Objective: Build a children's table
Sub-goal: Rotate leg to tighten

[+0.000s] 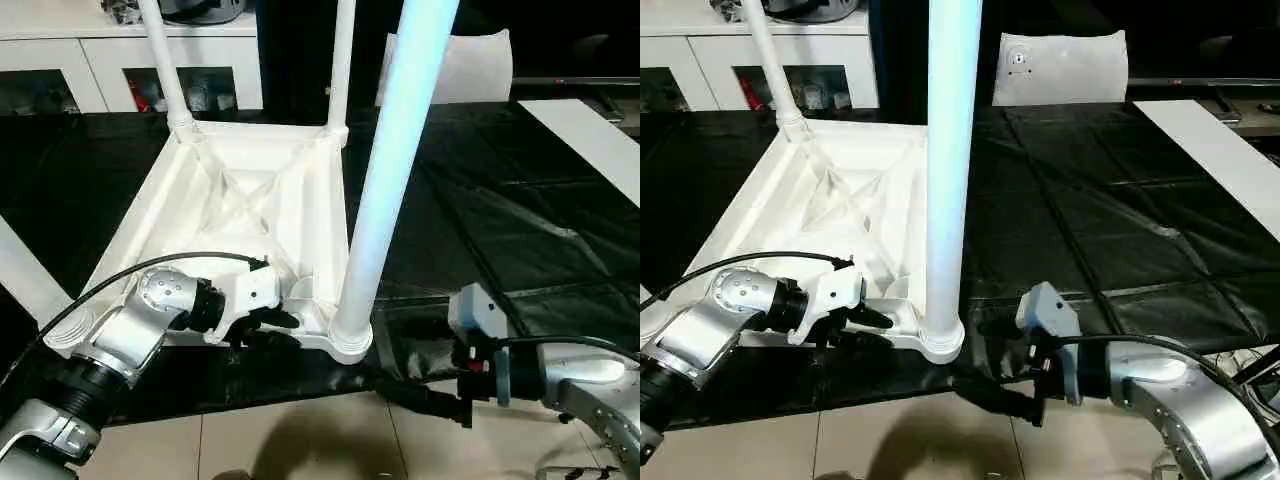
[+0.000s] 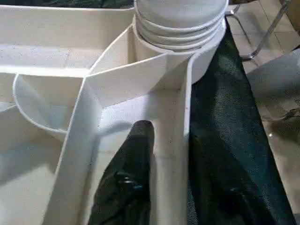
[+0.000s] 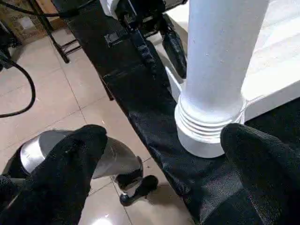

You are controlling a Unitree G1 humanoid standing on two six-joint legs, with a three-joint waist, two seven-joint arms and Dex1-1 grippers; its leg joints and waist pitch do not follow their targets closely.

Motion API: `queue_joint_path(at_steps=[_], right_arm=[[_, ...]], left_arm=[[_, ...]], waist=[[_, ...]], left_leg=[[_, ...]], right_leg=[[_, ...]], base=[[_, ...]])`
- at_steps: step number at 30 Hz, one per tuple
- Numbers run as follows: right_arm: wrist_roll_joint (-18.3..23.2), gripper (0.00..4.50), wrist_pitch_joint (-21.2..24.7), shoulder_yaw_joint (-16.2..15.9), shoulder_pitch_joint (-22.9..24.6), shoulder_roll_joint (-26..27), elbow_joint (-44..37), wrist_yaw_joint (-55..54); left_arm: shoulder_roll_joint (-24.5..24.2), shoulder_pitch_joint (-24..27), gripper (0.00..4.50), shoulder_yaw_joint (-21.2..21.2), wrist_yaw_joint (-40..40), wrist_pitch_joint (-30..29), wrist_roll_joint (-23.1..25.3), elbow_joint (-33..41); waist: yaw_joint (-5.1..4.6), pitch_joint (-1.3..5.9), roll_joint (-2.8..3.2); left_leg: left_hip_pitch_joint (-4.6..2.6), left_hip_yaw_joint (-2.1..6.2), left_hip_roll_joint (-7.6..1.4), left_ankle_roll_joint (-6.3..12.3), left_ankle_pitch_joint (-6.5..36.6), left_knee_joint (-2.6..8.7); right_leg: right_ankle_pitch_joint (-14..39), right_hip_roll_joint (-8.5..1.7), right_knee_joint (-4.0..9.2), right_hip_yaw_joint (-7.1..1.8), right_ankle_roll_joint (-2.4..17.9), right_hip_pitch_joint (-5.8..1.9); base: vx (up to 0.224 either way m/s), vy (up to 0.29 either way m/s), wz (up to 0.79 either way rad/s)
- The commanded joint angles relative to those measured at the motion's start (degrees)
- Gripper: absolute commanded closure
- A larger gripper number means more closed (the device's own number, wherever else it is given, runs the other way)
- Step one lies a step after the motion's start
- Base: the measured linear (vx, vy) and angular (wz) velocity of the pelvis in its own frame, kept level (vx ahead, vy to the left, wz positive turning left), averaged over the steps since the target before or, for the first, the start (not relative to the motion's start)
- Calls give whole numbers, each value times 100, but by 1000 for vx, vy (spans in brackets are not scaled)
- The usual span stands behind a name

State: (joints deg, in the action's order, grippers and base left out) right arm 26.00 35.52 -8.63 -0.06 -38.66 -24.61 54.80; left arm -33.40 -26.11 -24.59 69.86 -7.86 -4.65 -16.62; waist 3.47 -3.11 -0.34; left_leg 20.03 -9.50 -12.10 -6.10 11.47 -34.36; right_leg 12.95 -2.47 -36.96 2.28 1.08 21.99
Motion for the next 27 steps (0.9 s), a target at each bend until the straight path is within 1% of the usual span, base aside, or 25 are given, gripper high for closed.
queue_joint_path(at_steps=[1, 2, 3, 6, 7, 8, 11, 13, 15, 17, 18, 19, 20, 21, 22, 23, 25, 26, 27], right_arm=[[-76, 0, -21, -14, -61, -35, -25, -52], [-80, 0, -14, -24, -66, -25, -26, -57], [-80, 0, -16, -29, -64, -21, -25, -56], [-96, 0, -44, -63, -57, -19, -15, -53], [-97, 0, -58, -72, -55, -24, -11, -53], [-105, 0, -71, -90, -61, -22, -5, -56], [-112, 0, -82, -96, -69, -10, 7, -64], [-152, 0, -136, -108, -76, 15, 46, -72], [-163, 0, -161, -109, -82, 28, 59, -88], [-148, 0, -207, -81, -106, 88, 86, -136], [-153, 0, -227, -66, -126, 127, 112, -172], [-153, 0, -227, -66, -126, 127, 112, -172], [-206, 0, -279, -58, -184, 226, 186, -281], [-206, 0, -279, -58, -184, 226, 186, -281], [-258, 0, -330, -73, -231, 272, 243, -326], [-288, 0, -369, -82, -243, 285, 261, -339], [-323, 0, -390, -83, -268, 331, 306, -402], [-389, 0, -434, -82, -305, 394, 378, -499], [-416, 0, -455, -83, -321, 415, 406, -531]], left_arm=[[-24, -124, 360, -14, 25, 58, 119, 68], [-25, -132, 379, -18, 35, 74, 135, 75], [-20, -136, 388, -21, 38, 70, 140, 94], [3, -147, 401, -15, 89, 77, 154, 143], [4, -149, 422, -23, 110, 73, 161, 160], [-2, -151, 431, -30, 133, 80, 167, 166], [-7, -153, 445, -34, 144, 87, 172, 159], [10, -137, 445, -3, 178, 3, 144, 163], [12, -130, 445, 16, 169, -50, 151, 167], [16, -124, 445, 80, -8, -478, 188, 166], [76, -125, 445, 183, -155, -664, 131, 131], [76, -125, 445, 183, -155, -664, 131, 131], [212, -133, 445, 441, -615, -966, 95, 16], [212, -133, 445, 441, -615, -966, 95, 16], [316, -139, 445, 641, -1118, -1205, 166, -84], [358, -130, 445, 718, -1281, -1296, 170, -100], [397, -85, 445, 786, -1400, -1454, 147, -22], [464, -16, 445, 882, -1571, -1685, 117, 105], [474, 6, 445, 888, -1583, -1710, 113, 144]], waist=[[21, 317, 39], [19, 312, 37], [18, 312, 39], [20, 313, 31], [21, 311, 34], [23, 313, 43], [24, 317, 40], [27, 323, 43], [25, 324, 50], [17, 323, 45], [18, 315, 47], [12, 313, 45], [14, 306, 39], [14, 306, 39], [-10, 305, 30], [-27, 300, 19], [-51, 310, 18], [-101, 316, 15], [-127, 322, -30]], left_leg=[[12, 22, -83, 87, 945, 367], [12, 23, -81, 87, 971, 372], [10, 22, -82, 83, 986, 371], [14, 22, -83, 84, 961, 370], [12, 23, -84, 84, 968, 372], [14, 26, -85, 83, 969, 373], [15, 24, -85, 91, 957, 372], [20, 26, -85, 94, 910, 370], [20, 27, -84, 94, 913, 370], [11, 23, -84, 87, 917, 371], [13, 21, -80, 88, 937, 371], [10, 17, -79, 77, 958, 369], [13, 18, -78, 75, 995, 371], [13, 18, -78, 75, 995, 371], [24, 21, -68, 54, 1031, 363], [43, 28, -49, 61, 1013, 360], [48, 32, -48, 61, 984, 355], [77, 44, -35, 86, 921, 351], [88, 43, -32, 97, 877, 346]], right_leg=[[1139, -420, 568, -285, 906, -258], [1213, -417, 575, -281, 888, -256], [1276, -420, 582, -282, 871, -254], [1277, -422, 580, -288, 855, -255], [1292, -425, 584, -287, 856, -255], [1297, -425, 580, -284, 852, -254], [1259, -427, 581, -287, 856, -257], [1112, -425, 564, -284, 891, -259], [1083, -424, 561, -280, 903, -262], [1046, -421, 551, -280, 937, -257], [1118, -422, 563, -279, 941, -253], [1157, -420, 561, -280, 940, -252], [1301, -424, 579, -277, 923, -248], [1301, -424, 579, -277, 923, -248], [1430, -420, 582, -265, 902, -257], [1522, -418, 601, -259, 854, -271], [1528, -421, 596, -264, 811, -279], [1484, -418, 597, -261, 792, -298], [1431, -409, 591, -261, 788, -302]], base=[[0, 0, 0], [0, 0, 0], [0, 0, 0], [0, 0, 0], [0, 0, 0], [0, 0, 0], [0, 0, 0], [0, 0, 0], [0, 0, 0], [0, 0, 0], [0, 0, 0], [0, 0, 0], [0, 0, 0], [0, 0, 0], [0, 0, 0], [0, 0, 0], [0, 0, 0], [0, 0, 0], [0, 0, 0]])
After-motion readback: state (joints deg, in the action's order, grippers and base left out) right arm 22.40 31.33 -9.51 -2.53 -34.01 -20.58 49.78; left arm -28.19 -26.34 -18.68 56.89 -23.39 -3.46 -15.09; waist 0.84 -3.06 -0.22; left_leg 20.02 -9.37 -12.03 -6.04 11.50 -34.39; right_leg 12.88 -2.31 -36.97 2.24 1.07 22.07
